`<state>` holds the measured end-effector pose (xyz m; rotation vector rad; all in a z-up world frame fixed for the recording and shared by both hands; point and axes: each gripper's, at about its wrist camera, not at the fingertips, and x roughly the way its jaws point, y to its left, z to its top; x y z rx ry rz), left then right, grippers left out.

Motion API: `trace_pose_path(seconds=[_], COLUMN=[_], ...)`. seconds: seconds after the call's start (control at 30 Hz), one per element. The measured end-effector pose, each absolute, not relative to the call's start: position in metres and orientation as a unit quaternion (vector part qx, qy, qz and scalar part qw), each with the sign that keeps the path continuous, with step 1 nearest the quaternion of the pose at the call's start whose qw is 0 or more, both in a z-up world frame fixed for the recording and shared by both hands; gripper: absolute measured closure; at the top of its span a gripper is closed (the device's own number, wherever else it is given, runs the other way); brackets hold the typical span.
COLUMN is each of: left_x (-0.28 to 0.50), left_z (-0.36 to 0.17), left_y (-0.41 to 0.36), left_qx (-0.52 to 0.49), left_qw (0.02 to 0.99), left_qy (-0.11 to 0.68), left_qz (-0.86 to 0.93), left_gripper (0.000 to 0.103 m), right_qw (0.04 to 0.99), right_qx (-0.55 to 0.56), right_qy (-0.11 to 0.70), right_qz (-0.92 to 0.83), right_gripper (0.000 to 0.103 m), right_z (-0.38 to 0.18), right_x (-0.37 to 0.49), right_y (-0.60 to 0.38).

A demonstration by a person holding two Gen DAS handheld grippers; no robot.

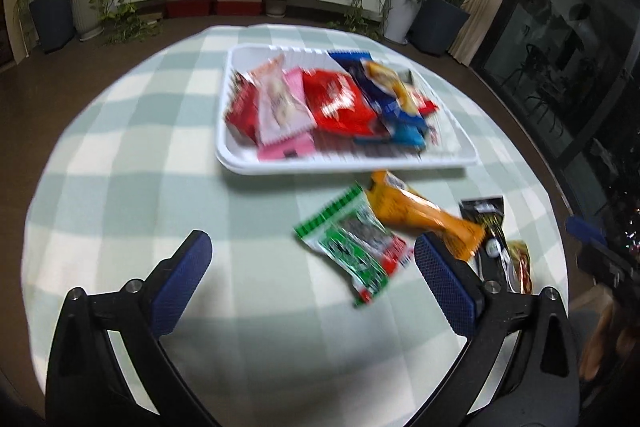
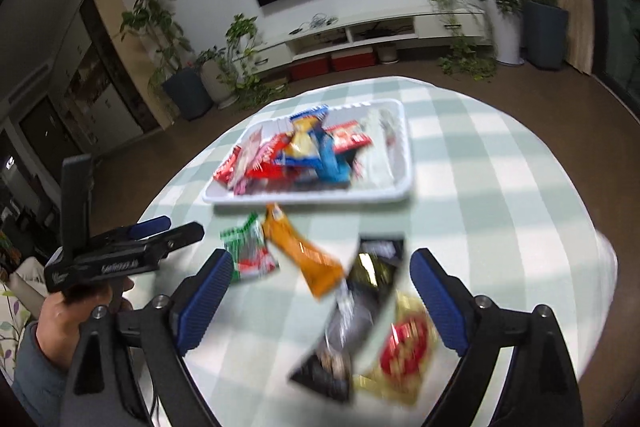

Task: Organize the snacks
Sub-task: 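Move the left tool back to the table and grasp the green packet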

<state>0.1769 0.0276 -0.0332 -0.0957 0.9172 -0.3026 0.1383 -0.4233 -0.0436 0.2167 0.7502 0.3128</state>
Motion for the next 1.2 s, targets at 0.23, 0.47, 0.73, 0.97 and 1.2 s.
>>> trace_pose_path(seconds=[0.23, 0.47, 0.73, 0.97, 1.2], left_x=[0.184, 0.211, 0.230, 0.224, 0.221], left_z=[-0.047, -0.069, -0.081, -0.076, -0.076], left_y=[-0.012, -0.025, -0.026, -0.028, -0.031], left_qx=[-0.012, 0.011, 0.015, 0.016, 0.021], left_qw=[0.874, 0.863, 0.858, 0.863, 0.863], left_qy=[0.469, 0.498, 0.507, 0.491, 0.485], left_qz=[-0.128, -0.082, -0.080, -0.114, -0.142], left_gripper=[0.000, 0.001, 0.004, 0.041, 0.073], right_qw=[0.909, 0.914, 0.912, 0.914, 0.915], right_qx=[0.129, 0.118, 0.119, 0.106, 0.099], right_qy=[0.368, 0.355, 0.360, 0.359, 0.359], right_qz=[0.145, 0.155, 0.157, 0.157, 0.154], right_gripper=[0.011, 0.011, 0.011, 0.012, 0.017], right_z=[-0.065, -0.065, -0.073, -0.075, -0.074], right_x=[0.112, 0.107, 0.107, 0.104, 0.103], right_y=[-0.429, -0.426, -0.424, -0.418, -0.415])
